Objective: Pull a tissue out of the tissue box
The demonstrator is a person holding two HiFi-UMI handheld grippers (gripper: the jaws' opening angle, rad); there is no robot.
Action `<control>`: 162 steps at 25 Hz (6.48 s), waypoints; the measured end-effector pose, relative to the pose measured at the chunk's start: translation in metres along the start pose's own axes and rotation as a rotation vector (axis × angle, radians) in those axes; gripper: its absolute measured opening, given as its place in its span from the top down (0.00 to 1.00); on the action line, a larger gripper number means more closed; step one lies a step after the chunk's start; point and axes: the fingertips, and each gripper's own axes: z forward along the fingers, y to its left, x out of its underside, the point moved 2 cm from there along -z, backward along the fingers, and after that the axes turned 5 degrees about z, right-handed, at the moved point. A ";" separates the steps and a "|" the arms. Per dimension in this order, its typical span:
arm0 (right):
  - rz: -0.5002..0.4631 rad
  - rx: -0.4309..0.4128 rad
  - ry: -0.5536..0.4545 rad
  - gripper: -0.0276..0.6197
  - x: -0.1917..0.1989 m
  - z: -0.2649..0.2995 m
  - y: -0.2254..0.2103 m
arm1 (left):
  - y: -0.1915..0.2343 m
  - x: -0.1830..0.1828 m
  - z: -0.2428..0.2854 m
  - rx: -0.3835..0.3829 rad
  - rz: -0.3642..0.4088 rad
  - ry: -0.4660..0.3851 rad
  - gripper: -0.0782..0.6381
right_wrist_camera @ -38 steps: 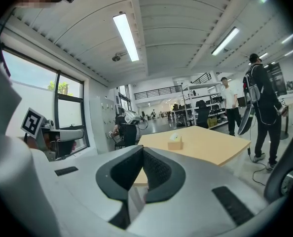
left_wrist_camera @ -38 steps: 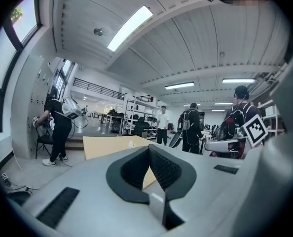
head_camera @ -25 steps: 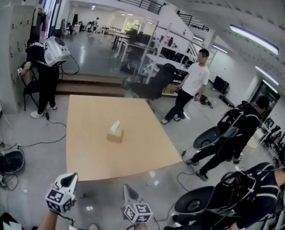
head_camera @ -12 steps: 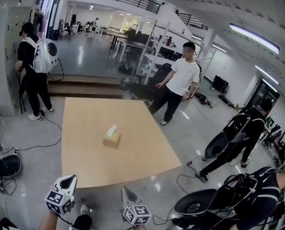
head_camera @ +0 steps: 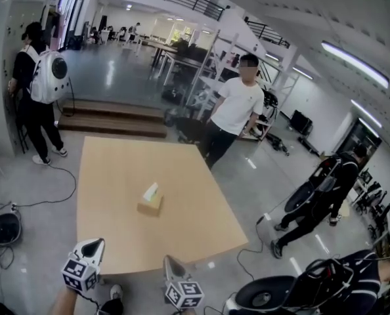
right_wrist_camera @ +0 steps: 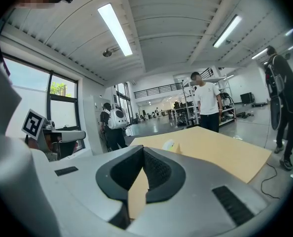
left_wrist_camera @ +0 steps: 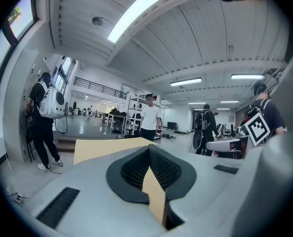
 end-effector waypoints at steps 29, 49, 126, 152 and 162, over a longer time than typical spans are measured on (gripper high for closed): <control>-0.033 0.046 0.090 0.94 -0.053 0.238 -0.065 | 0.133 -0.016 0.214 0.061 -0.034 0.053 0.88; -0.031 0.042 0.115 0.94 -0.058 0.288 -0.083 | 0.151 -0.010 0.253 0.080 -0.029 0.083 0.88; 0.005 0.033 0.480 0.85 0.057 0.418 -0.131 | 0.203 0.116 0.326 -0.023 -0.192 0.315 0.88; -0.013 0.057 0.430 0.94 0.040 0.414 -0.138 | 0.203 0.103 0.325 -0.036 -0.170 0.281 0.88; -0.025 0.049 0.383 0.94 0.020 0.406 -0.132 | 0.199 0.088 0.317 -0.046 -0.154 0.244 0.88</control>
